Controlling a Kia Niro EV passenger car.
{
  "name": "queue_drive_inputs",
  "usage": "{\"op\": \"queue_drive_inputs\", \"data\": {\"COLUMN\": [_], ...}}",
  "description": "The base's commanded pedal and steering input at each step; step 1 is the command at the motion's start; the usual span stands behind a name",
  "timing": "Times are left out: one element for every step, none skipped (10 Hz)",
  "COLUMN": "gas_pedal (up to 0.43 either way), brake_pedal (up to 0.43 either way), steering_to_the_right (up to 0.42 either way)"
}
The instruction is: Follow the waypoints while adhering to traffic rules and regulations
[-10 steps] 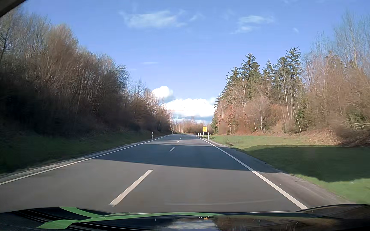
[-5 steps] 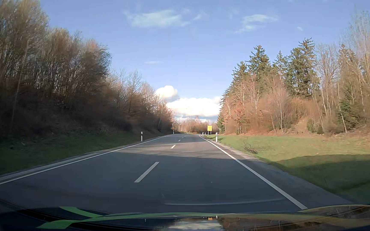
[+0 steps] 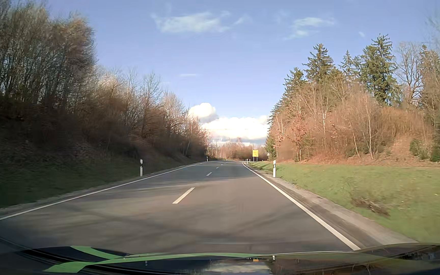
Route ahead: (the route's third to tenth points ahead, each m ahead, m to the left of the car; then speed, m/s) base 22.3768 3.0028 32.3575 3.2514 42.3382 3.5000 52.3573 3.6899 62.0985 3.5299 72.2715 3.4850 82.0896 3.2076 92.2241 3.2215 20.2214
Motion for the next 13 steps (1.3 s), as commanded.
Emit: {"op": "queue_drive_inputs", "data": {"gas_pedal": [0.197, 0.197, 0.197, 0.197, 0.197, 0.197, 0.197, 0.197, 0.197, 0.197, 0.197, 0.197, 0.197], "brake_pedal": [0.0, 0.0, 0.0, 0.0, 0.0, 0.0, 0.0, 0.0, 0.0, 0.0, 0.0, 0.0, 0.0], "steering_to_the_right": [-0.01, -0.01, -0.01, -0.009, -0.009, -0.008, -0.007, -0.006, -0.006, -0.006, -0.005, -0.005, -0.002]}}
